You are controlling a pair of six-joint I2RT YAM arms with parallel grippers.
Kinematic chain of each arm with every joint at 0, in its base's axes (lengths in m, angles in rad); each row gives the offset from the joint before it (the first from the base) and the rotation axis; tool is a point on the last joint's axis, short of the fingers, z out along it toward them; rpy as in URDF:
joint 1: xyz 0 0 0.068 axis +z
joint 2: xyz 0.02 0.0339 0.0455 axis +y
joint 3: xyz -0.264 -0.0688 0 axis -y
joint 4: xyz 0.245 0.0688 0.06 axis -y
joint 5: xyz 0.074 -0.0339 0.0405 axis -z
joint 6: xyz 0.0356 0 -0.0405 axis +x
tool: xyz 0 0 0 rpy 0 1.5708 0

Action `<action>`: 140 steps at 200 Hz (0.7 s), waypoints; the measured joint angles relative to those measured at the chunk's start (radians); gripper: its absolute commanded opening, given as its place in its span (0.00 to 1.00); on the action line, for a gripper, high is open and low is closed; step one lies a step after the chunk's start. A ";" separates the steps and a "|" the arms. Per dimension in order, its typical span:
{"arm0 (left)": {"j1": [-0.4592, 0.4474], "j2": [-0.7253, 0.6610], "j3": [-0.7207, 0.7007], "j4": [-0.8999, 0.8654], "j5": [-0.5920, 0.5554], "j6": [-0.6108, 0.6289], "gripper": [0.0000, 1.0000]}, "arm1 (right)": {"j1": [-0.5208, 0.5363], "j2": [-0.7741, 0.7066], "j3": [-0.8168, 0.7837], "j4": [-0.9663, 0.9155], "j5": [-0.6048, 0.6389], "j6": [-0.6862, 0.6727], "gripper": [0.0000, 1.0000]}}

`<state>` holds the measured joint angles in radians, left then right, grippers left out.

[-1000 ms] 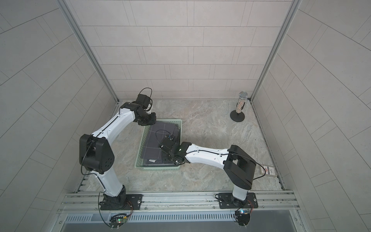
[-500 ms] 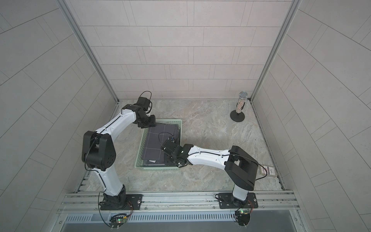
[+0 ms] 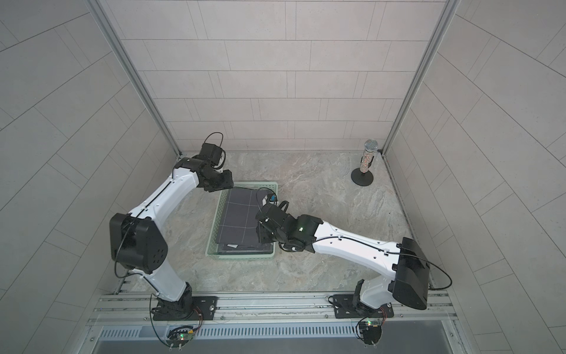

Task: Put the folded pillowcase in the basket
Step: Place the pillowcase in the basket.

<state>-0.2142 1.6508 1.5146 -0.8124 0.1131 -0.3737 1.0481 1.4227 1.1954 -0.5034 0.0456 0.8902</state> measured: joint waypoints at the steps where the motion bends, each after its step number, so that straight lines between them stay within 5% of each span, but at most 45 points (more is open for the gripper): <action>1: 0.000 -0.009 -0.004 0.005 0.002 -0.009 0.17 | 0.000 0.001 0.000 0.000 0.000 0.000 0.42; 18: -0.004 -0.098 -0.071 0.066 0.029 -0.023 0.00 | -0.003 0.021 0.004 -0.007 0.004 -0.008 0.41; 39: -0.010 -0.127 -0.158 0.140 0.081 -0.062 0.00 | -0.005 0.040 0.002 -0.023 0.002 -0.010 0.41; 65: -0.014 -0.004 -0.231 0.213 0.137 -0.105 0.00 | -0.007 0.017 -0.026 -0.026 0.001 -0.002 0.41; 115: -0.013 0.174 -0.253 0.244 0.193 -0.141 0.00 | -0.014 -0.184 -0.140 -0.061 0.043 0.003 0.45; 127: -0.013 0.150 -0.254 0.244 0.203 -0.143 0.08 | -0.019 -0.223 -0.155 -0.073 0.054 0.003 0.52; 140: -0.014 0.101 -0.255 0.239 0.220 -0.139 0.31 | -0.034 -0.258 -0.166 -0.092 0.068 -0.003 0.62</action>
<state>-0.2279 1.7523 1.2594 -0.5735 0.3328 -0.5125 1.0145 1.1648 1.0294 -0.5953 0.1131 0.8867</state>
